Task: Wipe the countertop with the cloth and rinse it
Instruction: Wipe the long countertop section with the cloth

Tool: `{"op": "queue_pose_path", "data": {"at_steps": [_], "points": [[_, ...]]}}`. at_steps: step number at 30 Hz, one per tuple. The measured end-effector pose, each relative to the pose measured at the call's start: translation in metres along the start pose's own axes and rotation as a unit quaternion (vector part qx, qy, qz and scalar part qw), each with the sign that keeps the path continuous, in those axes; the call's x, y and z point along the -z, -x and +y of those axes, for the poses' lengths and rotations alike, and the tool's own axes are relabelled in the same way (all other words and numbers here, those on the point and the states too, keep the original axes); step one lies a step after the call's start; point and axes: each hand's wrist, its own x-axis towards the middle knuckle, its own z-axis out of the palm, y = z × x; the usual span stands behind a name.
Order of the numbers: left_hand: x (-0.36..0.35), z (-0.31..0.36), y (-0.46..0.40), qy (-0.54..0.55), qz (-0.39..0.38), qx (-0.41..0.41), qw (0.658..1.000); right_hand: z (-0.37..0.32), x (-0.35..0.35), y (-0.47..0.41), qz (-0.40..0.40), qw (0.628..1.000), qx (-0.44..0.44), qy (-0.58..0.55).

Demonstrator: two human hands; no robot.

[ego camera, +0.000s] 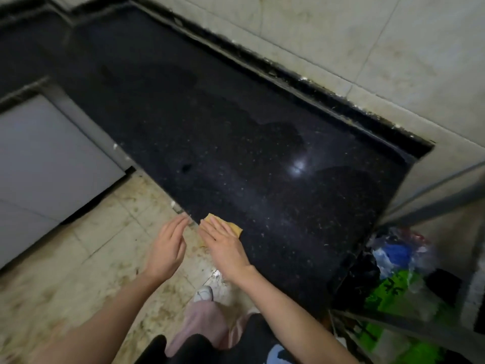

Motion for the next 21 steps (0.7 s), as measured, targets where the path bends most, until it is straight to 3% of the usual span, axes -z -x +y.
{"op": "queue_pose_path", "data": {"at_steps": [6, 11, 21], "points": [[0.007, -0.023, 0.026, 0.004, 0.019, 0.048, 0.999, -0.019, -0.003, -0.022, 0.015, 0.998, -0.006, -0.061], [0.026, -0.048, 0.039, 0.056, 0.055, 0.143, 0.987, -0.054, -0.005, -0.051, 0.028, 0.994, -0.074, -0.073], [0.124, -0.173, 0.104, 0.189, 0.177, 0.239, 0.936, -0.191, -0.058, -0.15, 0.02, 0.976, -0.109, -0.186]]}}
